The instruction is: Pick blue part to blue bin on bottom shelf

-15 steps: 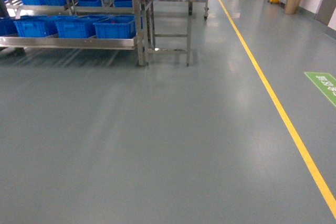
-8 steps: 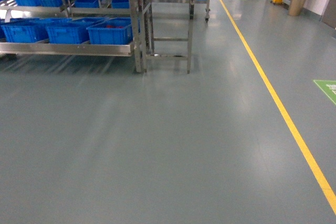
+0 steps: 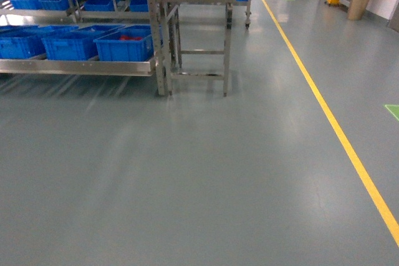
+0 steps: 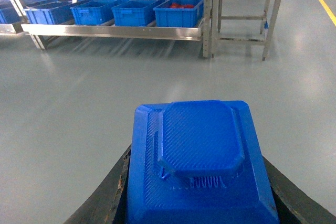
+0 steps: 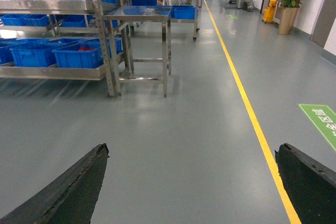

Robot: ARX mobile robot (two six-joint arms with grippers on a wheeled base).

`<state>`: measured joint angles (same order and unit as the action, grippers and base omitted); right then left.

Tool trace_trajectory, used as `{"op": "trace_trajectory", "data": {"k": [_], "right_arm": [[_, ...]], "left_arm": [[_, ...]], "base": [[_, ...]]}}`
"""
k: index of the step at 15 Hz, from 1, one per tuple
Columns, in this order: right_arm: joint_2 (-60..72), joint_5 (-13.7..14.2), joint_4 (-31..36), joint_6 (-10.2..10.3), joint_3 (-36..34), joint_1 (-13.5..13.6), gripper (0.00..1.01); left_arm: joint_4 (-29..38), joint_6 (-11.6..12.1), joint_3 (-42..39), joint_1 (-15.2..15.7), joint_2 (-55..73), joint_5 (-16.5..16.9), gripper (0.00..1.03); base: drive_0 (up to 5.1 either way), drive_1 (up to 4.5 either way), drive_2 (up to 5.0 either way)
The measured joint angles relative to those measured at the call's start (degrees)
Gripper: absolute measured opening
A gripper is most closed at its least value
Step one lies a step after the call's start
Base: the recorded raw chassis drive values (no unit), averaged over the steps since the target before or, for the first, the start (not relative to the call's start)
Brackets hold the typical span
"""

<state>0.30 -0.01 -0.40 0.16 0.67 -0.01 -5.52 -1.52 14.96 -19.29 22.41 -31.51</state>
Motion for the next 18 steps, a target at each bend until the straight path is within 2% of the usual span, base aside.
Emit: {"op": "trace_trajectory", "data": {"k": [18], "right_arm": [[0.0, 0.0, 0.4, 0.0, 0.0, 0.0, 0.98]], "left_arm": [[0.0, 0.0, 0.0, 0.0, 0.0, 0.0, 0.44]], "base": [[0.1, 4.36, -4.2]]}}
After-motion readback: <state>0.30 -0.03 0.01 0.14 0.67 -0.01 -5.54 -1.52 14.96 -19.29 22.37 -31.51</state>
